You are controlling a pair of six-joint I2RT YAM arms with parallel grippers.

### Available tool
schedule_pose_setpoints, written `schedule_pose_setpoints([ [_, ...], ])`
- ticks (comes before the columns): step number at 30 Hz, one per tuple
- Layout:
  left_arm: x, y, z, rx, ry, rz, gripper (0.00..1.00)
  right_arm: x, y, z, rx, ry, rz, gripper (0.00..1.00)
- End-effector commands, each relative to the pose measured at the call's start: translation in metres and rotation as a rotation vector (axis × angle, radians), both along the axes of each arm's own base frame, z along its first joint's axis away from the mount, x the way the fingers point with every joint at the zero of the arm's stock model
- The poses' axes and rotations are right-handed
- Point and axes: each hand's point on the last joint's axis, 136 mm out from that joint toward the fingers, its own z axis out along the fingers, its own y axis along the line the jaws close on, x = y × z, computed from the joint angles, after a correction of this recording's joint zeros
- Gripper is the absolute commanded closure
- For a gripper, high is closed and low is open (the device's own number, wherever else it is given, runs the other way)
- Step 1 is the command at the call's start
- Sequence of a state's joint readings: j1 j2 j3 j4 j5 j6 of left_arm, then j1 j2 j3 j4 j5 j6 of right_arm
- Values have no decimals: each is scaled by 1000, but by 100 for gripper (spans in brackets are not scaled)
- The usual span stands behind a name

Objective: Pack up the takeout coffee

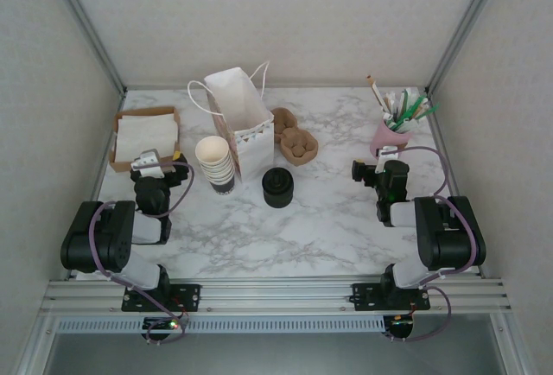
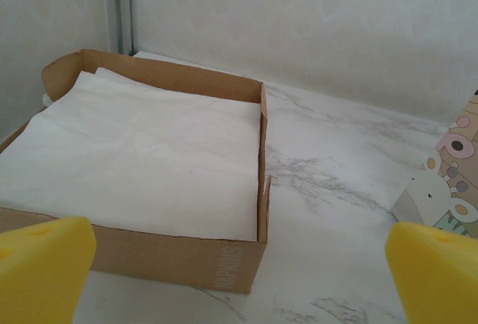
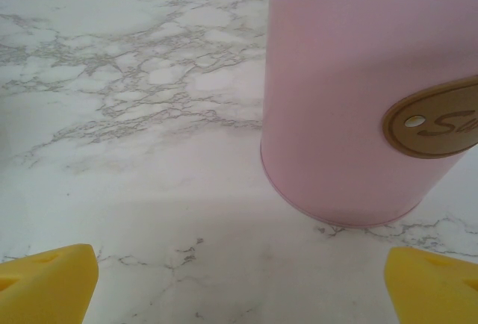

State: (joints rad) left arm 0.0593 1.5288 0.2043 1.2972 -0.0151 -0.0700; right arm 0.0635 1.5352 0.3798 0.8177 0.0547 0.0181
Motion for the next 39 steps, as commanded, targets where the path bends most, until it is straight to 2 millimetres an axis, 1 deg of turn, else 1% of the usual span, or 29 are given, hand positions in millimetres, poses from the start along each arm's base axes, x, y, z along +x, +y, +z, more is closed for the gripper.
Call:
schedule_pose_setpoints([
  [1,4,-1,4,18,-8,1,1,5,1,5,-4,-15,8,1],
  [11,4,-1,4,18,-9,2,1,5,2,6,-3,-15,9,1],
  [12,6,-2,4,19,-1,-3,1,5,1,6,-5,-17,7,1],
  [13,8,-3,6,21,5,-10,1,8,-1,11,-6,-16,-11,1],
  [14,9,-5,7,25,11,-23,1,5,-2,8,-7,12,-18,1],
  [15,9,-7,11,33,5,-31,1,13,-1,20,-7,8,-14,1],
  [17,4,-7,18,35,-22,-25,1,13,1,26,-9,8,2,1],
  [20,-7,-8,30,43,-61,-16,1,5,0,38,-5,-23,-5,1],
  [22,-11,-11,40,61,-71,-12,1,0,1,51,-2,-31,0,1],
  [23,-12,-13,47,70,-82,-14,1,-2,2,56,-1,-35,4,1],
  [26,-18,-22,73,85,-129,-24,1,-12,2,83,22,-72,-7,1],
  [28,-24,-25,93,67,-166,-15,1,-19,5,103,62,-101,1,1],
  [30,-30,-26,112,14,-196,-3,1,-28,7,121,110,-124,1,1],
  [32,-40,-36,129,-18,-235,-44,1,-38,9,140,152,-150,1,1],
  [33,-45,-37,137,-52,-251,-45,1,-43,7,149,182,-159,-14,1],
  [35,-53,-35,149,-144,-262,-32,1,-54,-1,162,233,-148,-76,1],
  [37,-62,-31,160,-250,-266,-12,1,-67,1,181,285,-139,-78,1],
  [39,-72,-21,162,-378,-240,52,1,-80,6,193,343,-118,-65,1],
])
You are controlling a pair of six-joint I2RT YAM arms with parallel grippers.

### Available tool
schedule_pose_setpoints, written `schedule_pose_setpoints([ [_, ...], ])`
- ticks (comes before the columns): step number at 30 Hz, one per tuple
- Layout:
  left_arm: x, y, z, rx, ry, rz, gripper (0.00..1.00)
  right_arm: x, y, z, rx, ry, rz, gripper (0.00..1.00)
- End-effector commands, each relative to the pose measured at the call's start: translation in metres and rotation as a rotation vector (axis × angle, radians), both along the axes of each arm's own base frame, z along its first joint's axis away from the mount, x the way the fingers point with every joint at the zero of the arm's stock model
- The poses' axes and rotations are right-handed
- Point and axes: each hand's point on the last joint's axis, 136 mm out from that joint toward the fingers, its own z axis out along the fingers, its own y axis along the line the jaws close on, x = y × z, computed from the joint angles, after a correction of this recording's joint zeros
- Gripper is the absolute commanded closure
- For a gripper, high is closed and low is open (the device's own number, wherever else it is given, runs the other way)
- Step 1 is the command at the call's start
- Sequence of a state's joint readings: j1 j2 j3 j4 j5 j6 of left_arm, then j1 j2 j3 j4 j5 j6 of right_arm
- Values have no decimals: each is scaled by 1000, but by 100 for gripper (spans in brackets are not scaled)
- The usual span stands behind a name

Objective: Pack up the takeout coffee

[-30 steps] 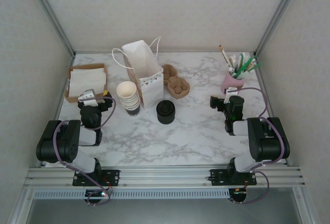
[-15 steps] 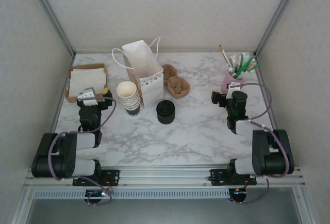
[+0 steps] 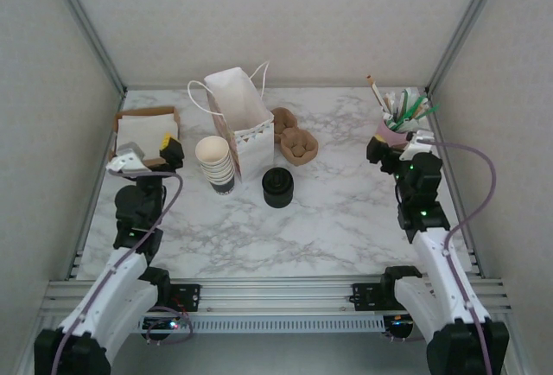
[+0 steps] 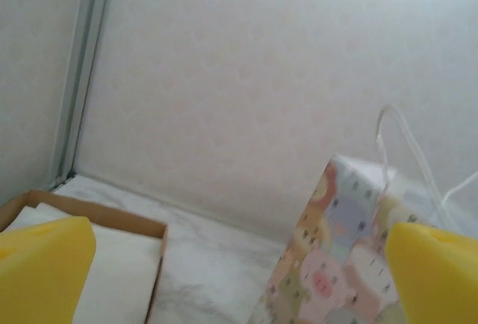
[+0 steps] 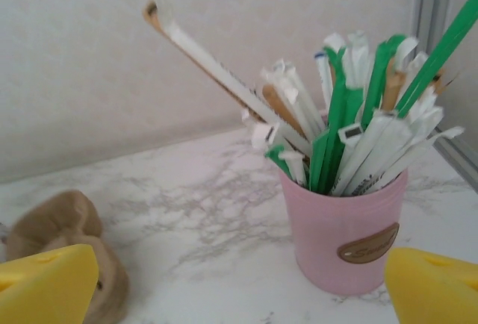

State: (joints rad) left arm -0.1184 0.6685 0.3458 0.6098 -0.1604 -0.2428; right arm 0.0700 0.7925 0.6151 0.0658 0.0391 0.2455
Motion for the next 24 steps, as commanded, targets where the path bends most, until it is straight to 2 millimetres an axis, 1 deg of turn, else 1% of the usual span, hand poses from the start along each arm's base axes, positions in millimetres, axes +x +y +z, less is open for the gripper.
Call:
schedule_pose_setpoints([
  [1,-10,11,-12,-235,130,38,0,-27,8,5,147,111,14,1],
  [3,-15,1,0,-258,152,-31,1,-43,11,12,205,169,19,1],
  [4,-18,-3,4,-293,179,-54,1,-50,17,18,211,188,57,1],
  [5,-20,-8,10,-291,194,-81,1,-55,23,21,219,200,91,1],
  [6,-21,-17,13,-277,206,-133,1,-59,29,21,227,216,125,1],
  [7,-23,-24,17,-258,208,-177,1,-64,31,18,238,244,131,1],
  [8,-24,-28,18,-252,213,-198,1,-66,30,14,255,269,118,1],
  [9,-26,-28,19,-264,216,-199,1,-68,30,11,269,287,115,1],
  [12,-28,-26,21,-317,226,-190,1,-70,42,10,295,323,177,1],
  [15,-25,-25,15,-410,244,-182,0,-67,39,4,346,391,127,1],
  [18,-18,-34,8,-422,300,-220,0,-67,36,-6,381,450,80,1],
  [22,-9,-44,-11,-399,423,-250,0,-69,48,-7,388,432,168,1],
  [24,-8,-46,-20,-362,491,-251,0,-69,52,-11,391,431,192,1],
])
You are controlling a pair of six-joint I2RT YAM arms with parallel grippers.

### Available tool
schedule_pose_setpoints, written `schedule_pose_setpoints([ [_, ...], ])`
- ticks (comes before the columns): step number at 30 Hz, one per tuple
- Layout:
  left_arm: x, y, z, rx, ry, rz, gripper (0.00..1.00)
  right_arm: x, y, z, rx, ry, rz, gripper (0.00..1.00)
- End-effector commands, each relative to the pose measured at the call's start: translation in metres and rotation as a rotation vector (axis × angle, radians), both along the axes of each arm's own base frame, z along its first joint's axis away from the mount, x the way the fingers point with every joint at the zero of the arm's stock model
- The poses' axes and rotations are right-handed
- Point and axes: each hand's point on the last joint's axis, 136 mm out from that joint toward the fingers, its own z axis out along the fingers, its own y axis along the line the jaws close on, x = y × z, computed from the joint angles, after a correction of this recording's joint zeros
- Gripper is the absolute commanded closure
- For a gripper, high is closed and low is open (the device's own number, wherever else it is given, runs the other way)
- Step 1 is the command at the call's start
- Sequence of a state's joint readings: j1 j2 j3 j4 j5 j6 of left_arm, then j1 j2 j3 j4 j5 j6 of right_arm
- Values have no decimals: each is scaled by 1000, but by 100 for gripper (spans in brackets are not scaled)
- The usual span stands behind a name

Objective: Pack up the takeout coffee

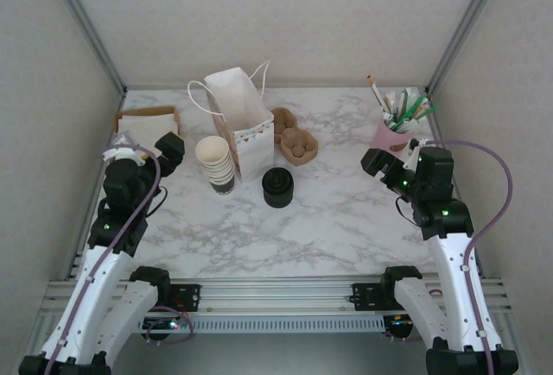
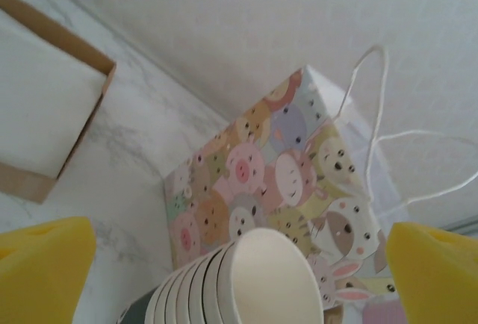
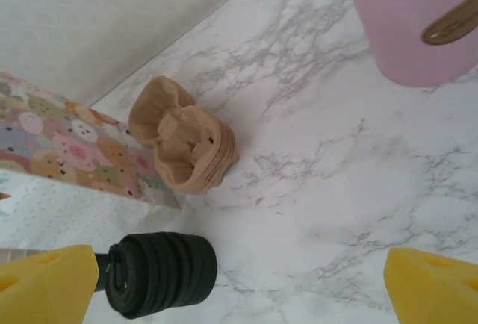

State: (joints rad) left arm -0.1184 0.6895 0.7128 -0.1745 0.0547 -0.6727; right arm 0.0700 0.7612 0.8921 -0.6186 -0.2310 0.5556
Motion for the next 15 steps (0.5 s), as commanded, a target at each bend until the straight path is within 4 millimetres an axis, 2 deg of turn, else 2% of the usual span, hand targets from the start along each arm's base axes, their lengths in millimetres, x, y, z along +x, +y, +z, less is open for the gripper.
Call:
schedule_pose_setpoints([
  [1,-3,-12,-7,34,90,-80,0,-4,11,-1,45,-7,49,1],
  [8,3,-29,-20,86,156,-197,0,-1,39,-10,119,-14,207,1],
  [10,6,-29,-26,103,188,-206,1,-2,46,-13,134,-11,246,5],
  [13,9,-23,-33,140,246,-179,6,-5,54,-17,125,7,292,9],
  [15,12,-22,-34,160,266,-174,15,-9,61,-19,110,11,322,11],
])
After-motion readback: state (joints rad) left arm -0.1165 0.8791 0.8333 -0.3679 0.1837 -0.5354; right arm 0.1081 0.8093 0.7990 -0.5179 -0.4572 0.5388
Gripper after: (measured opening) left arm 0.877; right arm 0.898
